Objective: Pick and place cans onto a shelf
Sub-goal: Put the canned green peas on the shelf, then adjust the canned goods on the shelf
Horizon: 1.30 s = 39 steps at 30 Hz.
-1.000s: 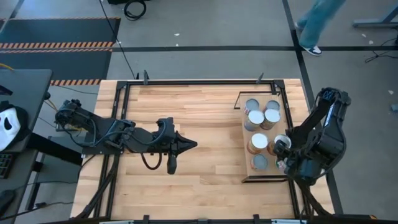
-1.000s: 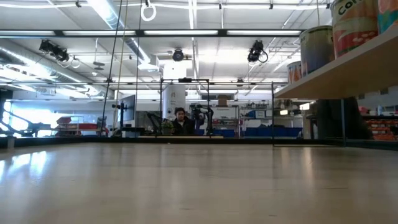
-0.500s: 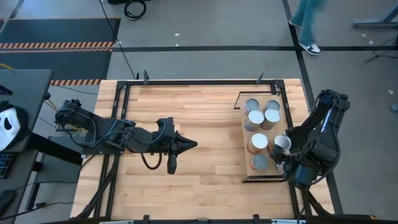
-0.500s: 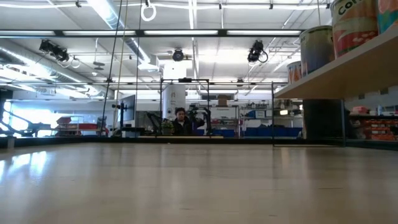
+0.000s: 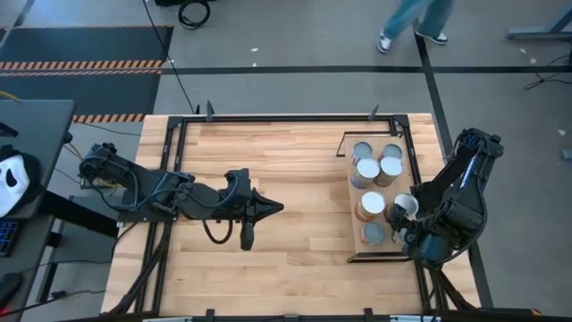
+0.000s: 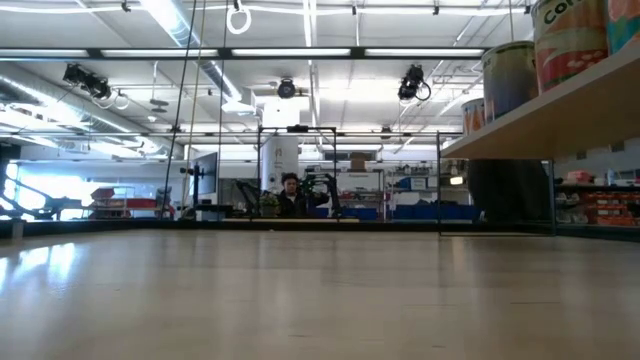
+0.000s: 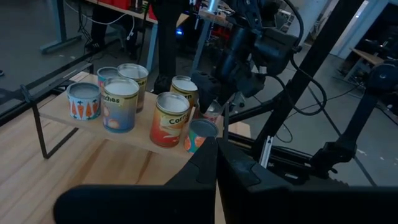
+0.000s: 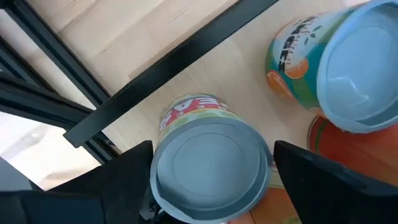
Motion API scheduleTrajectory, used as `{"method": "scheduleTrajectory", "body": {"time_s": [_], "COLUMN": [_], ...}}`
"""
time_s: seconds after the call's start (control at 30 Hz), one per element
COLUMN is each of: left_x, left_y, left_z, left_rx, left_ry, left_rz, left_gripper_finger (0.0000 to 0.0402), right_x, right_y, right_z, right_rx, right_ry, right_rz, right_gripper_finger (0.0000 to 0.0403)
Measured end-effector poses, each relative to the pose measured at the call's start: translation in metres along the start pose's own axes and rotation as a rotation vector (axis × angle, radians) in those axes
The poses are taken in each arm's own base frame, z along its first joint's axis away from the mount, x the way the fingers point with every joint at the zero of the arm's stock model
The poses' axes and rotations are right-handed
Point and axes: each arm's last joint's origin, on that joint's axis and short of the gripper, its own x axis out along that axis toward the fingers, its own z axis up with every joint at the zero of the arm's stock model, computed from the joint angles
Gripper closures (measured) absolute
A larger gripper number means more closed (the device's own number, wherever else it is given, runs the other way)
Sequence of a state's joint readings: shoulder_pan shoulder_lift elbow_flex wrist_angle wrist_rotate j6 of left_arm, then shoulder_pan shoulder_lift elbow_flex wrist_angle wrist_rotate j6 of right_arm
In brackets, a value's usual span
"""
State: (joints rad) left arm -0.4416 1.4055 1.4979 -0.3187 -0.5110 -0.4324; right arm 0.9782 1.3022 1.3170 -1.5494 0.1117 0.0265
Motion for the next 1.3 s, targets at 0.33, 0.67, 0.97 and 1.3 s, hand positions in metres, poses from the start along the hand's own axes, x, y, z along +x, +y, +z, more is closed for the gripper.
{"method": "scheduleTrajectory", "body": {"time_s": [0.33,0.67,0.97,1.3], "left_x": [0.0,0.0,0.0,-0.001], "left_y": [0.0,0.0,0.0,-0.003], "left_z": [0.0,0.001,0.001,0.001], "left_rx": [-0.001,-0.004,-0.006,-0.016], "left_ry": [0.0,-0.006,-0.007,-0.011], "left_rz": [0.0,-0.003,-0.003,-0.014], "left_gripper_finger": [0.0392,0.0392,0.0392,0.0392], "right_x": [-0.04,-0.066,-0.045,-0.058], "right_y": [-0.008,-0.033,-0.047,-0.055], "right_z": [-0.001,-0.049,-0.053,-0.086], "right_rx": [0.138,0.817,0.892,1.022], "right_ry": [-0.148,-0.352,-0.252,-0.385], "right_rz": [-0.019,-0.144,-0.136,-0.262], "right_gripper_finger": [0.0067,0.0112,0.0147,0.0137]}}
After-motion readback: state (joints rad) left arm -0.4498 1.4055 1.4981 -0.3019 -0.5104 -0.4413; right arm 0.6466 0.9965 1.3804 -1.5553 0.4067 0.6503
